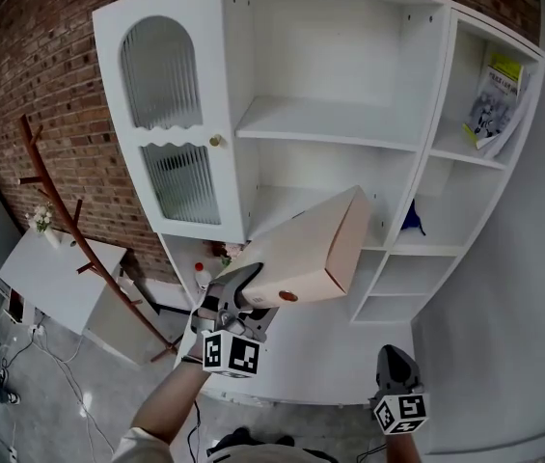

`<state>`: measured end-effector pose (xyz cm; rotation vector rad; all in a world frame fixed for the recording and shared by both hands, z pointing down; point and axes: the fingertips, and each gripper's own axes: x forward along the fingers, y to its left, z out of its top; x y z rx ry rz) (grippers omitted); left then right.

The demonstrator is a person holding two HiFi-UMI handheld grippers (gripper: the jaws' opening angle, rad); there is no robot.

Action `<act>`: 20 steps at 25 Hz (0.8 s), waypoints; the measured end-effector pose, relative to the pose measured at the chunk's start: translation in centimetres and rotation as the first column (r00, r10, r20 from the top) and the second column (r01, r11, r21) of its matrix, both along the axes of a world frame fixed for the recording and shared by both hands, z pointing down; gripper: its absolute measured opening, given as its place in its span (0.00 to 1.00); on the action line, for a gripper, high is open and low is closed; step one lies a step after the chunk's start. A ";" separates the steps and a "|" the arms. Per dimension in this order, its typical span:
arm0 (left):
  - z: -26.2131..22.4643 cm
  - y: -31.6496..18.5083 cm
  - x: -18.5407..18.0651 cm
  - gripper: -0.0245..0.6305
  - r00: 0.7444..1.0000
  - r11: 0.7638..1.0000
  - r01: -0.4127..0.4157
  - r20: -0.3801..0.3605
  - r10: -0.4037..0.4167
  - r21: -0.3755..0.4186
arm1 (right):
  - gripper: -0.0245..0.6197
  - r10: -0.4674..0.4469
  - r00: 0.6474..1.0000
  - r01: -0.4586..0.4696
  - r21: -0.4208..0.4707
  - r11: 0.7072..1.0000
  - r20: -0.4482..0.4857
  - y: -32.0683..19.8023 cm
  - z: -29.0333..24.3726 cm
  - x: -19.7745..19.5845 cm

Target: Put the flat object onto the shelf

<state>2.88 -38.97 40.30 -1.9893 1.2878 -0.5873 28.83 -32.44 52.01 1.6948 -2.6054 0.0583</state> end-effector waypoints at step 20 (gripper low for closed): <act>-0.3 -6.4 4.8 0.47 0.915 0.998 0.036 0.399 -0.056 0.057 | 0.09 0.135 0.989 -0.135 0.008 0.991 0.053 -1.4 -0.6 1.7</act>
